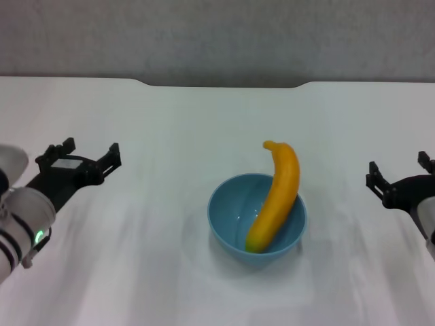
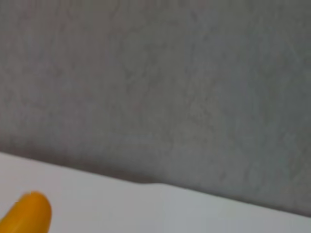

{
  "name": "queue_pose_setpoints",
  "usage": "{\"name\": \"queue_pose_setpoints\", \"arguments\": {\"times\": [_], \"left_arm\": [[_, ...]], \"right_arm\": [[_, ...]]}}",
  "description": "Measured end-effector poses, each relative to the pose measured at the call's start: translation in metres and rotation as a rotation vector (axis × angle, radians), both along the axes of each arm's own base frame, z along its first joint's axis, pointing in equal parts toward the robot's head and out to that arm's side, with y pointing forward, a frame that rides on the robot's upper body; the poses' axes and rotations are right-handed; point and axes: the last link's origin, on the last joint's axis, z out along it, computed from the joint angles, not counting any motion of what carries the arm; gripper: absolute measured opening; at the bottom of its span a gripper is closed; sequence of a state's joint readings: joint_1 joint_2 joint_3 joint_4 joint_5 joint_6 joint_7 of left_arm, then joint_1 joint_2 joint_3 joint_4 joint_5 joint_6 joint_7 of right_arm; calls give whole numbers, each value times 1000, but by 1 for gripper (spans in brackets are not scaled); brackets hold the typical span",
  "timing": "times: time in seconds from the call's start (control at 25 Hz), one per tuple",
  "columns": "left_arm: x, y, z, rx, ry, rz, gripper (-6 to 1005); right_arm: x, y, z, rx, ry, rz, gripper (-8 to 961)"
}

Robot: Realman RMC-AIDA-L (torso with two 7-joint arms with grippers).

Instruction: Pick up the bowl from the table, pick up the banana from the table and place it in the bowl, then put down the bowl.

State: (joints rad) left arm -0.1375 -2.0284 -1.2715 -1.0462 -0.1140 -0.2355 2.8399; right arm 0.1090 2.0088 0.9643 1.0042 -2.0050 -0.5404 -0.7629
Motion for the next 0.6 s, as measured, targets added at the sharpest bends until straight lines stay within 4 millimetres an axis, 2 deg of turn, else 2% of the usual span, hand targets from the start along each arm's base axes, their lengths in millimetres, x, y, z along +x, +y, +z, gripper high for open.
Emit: {"name": "queue_pose_setpoints", "arguments": {"times": [0.16, 0.36, 0.6], "left_arm": [[-8, -5, -4, 25, -15, -58, 891], [-5, -6, -11, 30, -38, -131, 891], [-5, -4, -19, 15, -78, -173, 891]], "right_arm": [[0, -9, 0, 69, 73, 93, 894], [9, -24, 7, 130, 227, 280, 894], [20, -19, 9, 82, 308, 304, 894]]}}
